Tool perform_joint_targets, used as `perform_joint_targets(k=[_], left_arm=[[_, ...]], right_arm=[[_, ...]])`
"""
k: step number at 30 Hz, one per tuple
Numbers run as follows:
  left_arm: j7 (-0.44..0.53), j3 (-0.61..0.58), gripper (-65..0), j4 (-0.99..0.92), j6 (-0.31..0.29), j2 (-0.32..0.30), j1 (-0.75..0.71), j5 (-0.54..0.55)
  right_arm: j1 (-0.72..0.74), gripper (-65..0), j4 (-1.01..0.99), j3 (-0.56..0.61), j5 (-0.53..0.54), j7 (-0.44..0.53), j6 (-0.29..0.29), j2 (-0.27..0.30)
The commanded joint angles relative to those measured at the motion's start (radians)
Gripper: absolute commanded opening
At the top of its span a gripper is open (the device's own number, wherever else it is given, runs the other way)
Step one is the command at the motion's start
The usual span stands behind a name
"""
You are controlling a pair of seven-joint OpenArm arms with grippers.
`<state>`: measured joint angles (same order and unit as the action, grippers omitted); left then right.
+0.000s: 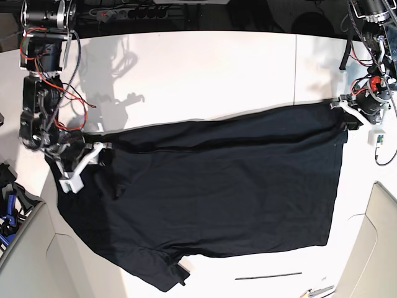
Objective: Fold the T-shirt properly
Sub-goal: 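Release the right gripper and move it along the shirt's side edge, then regrasp the shirt edge with the right gripper beside the sleeve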
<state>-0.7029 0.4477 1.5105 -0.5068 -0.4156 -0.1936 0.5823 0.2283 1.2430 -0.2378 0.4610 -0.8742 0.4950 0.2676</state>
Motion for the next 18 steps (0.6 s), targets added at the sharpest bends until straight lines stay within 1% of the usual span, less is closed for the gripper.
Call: perform_joint_targets(k=[1, 2, 5, 9, 11, 13, 15, 18], left_arm=[[0.009, 0.005, -38.1, 0.013, -0.006, -0.019, 0.007, 0.028], [0.01, 0.01, -38.1, 0.013, -0.006, -0.019, 0.005, 0.041], [0.01, 0.045, -38.1, 0.014, -0.008, -0.019, 0.005, 0.093], [0.009, 0.117, -37.2, 0.015, -0.03, -0.019, 0.005, 0.148], [0.006, 0.147, -32.2, 0.015, -0.029, -0.019, 0.005, 0.163], [-0.016, 0.172, -28.0, 0.015, -0.029, -0.019, 0.005, 0.178], [-0.051, 0.19, -27.4, 0.015, -0.028, -0.019, 0.005, 0.193], [-0.068, 0.198, -27.4, 0.015, -0.028, -0.019, 0.002, 0.2]], right_arm=[[0.005, -46.0, 0.039, -0.039, 0.031, 0.014, 0.018, 0.015], [-0.008, -46.0, 0.06, -0.073, 0.049, 0.012, 0.03, 0.015], [-0.043, -46.0, 0.139, -0.174, 0.098, -0.014, 0.034, 0.015], [-0.066, -46.0, 0.23, -0.298, 0.107, -0.05, 0.034, 0.016], [-0.072, -46.0, 0.25, -0.364, 0.108, -0.05, 0.032, 0.02], [-0.08, -45.7, 0.248, -0.416, 0.108, -0.05, 0.023, 0.037], [-0.097, -41.7, 0.235, -0.459, 0.108, -0.045, -0.002, 0.052], [-0.134, -32.6, 0.223, -0.488, 0.103, -0.028, -0.021, 0.07]])
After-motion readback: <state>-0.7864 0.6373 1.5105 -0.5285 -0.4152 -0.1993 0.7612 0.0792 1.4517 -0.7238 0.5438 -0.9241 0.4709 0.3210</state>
